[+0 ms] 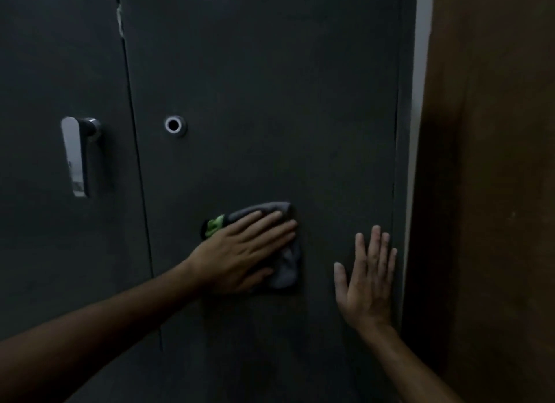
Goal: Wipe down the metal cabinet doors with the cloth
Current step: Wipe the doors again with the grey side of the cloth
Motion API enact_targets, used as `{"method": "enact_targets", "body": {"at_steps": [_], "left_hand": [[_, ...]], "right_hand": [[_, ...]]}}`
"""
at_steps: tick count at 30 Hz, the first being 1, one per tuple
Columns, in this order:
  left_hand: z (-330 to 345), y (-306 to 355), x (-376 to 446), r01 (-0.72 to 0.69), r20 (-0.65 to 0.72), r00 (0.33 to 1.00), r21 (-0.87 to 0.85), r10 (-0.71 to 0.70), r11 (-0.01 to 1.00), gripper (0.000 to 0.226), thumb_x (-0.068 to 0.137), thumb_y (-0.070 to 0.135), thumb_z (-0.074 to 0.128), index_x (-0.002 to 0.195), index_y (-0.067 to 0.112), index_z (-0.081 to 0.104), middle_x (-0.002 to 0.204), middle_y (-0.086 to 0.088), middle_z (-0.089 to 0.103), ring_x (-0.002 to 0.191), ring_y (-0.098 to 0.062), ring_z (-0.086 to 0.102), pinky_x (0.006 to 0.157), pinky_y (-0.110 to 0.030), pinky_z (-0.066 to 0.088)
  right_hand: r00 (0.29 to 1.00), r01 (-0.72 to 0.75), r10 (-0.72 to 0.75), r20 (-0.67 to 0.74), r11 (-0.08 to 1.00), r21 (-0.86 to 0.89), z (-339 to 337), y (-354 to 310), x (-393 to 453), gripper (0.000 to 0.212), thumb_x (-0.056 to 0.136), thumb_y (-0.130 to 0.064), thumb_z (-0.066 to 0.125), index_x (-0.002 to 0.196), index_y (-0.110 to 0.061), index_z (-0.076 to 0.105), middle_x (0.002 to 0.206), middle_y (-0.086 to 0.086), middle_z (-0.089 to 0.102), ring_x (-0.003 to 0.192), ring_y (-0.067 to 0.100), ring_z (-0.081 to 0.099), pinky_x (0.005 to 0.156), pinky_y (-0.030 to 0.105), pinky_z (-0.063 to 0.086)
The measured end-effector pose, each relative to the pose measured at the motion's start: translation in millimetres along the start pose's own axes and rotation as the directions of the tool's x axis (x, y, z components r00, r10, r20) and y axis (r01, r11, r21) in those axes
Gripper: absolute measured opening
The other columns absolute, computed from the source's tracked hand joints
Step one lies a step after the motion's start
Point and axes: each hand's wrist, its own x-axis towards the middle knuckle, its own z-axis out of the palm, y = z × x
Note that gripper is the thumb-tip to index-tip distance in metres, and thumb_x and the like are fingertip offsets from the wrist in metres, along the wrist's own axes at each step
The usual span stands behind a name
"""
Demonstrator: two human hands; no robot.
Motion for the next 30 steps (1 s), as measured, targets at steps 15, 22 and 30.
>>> {"method": "enact_targets", "body": {"at_steps": [15, 22, 30], "left_hand": [[-54, -81, 34, -0.201, 0.129, 0.973, 0.045, 0.193, 0.979, 0.077, 0.106, 0.05, 0.046, 0.167, 0.011, 0.02, 0.176, -0.006, 0.012, 0.163, -0.026, 0.006, 0.133, -0.042, 0.003], [-143, -278, 141, 0.35, -0.125, 0.934, 0.11, -0.336, 0.93, 0.075, 0.109, 0.055, 0.031, 0.166, 0.008, 0.022, 0.174, -0.011, 0.018, 0.162, -0.033, 0.012, 0.132, -0.047, 0.007], [-125, -254, 78, -0.064, 0.087, 0.994, 0.044, 0.06, 0.997, 0.072, 0.11, 0.049, 0.042, 0.167, 0.012, 0.021, 0.176, -0.005, 0.015, 0.163, -0.026, 0.013, 0.13, -0.046, 0.017]], "right_hand": [[0.962, 0.103, -0.021, -0.272, 0.952, 0.289, -73, -101, 263, 0.049, 0.103, -0.019, 0.053, 0.148, -0.001, 0.047, 0.162, 0.023, 0.031, 0.153, 0.041, 0.023, 0.123, 0.058, 0.02], [0.988, 0.013, 0.006, -0.156, 0.993, 0.12, -55, -116, 326, 0.06, 0.104, -0.031, 0.047, 0.158, -0.01, 0.033, 0.169, 0.019, 0.017, 0.158, 0.034, 0.011, 0.125, 0.057, 0.014], [0.992, -0.004, 0.013, -0.124, 0.998, 0.067, -47, -111, 329, 0.06, 0.102, -0.034, 0.043, 0.156, -0.008, 0.036, 0.169, 0.018, 0.015, 0.157, 0.038, 0.012, 0.124, 0.061, 0.016]]}}
